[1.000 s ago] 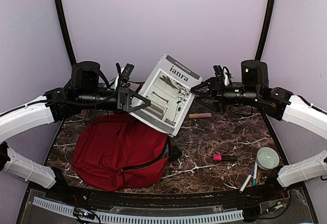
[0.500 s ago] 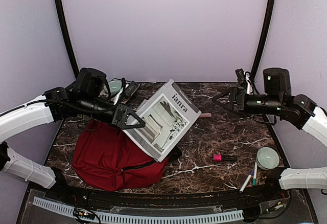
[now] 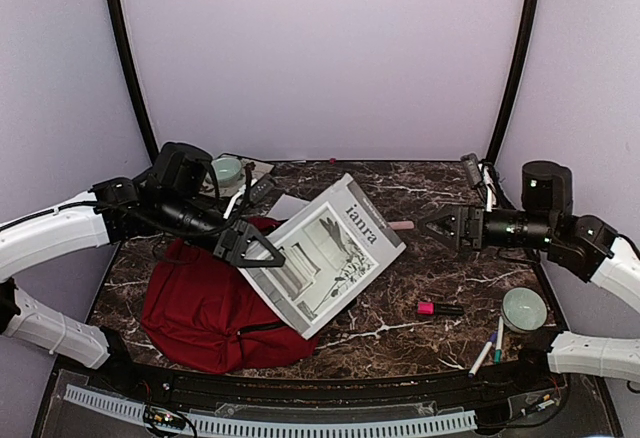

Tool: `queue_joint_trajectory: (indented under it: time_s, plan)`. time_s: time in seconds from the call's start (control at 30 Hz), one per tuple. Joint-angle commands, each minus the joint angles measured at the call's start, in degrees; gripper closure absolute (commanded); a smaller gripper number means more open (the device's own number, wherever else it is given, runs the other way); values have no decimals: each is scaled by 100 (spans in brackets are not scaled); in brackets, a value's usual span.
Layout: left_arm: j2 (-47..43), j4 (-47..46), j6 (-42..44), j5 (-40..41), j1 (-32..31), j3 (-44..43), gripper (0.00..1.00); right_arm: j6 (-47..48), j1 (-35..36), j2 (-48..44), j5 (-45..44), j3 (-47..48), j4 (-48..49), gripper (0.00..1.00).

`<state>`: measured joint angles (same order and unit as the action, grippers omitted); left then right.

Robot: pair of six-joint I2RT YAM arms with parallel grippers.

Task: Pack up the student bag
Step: Pass from the left arm to the right

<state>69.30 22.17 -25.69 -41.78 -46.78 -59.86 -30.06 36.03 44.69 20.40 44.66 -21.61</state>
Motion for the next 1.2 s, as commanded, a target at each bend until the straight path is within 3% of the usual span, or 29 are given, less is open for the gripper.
queue_joint_trajectory:
  time_s: [0.0, 0.27, 0.73, 1.07, 1.17]
  plan:
    - [113, -58, 380, -526, -17, -272, 100, 1357, 1, -101, 1021, -216, 1152, 0]
    - [476, 17, 546, -1204, -18, -445, 100, 2405, -8, 646, 2972, 32, 677, 0]
    - [1400, 869, 1142, -1644, -85, -1780, 100, 2582, -148, 1317, 3772, 470, 292, 0]
    - [1499, 1222, 1292, -1390, -200, -1967, 100, 1392, -275, 1182, 4255, 179, 1647, 1]
    - [1486, 1271, 1314, -1273, -241, -2001, 100, 683, -309, 1144, 4529, -30, 2428, 8]
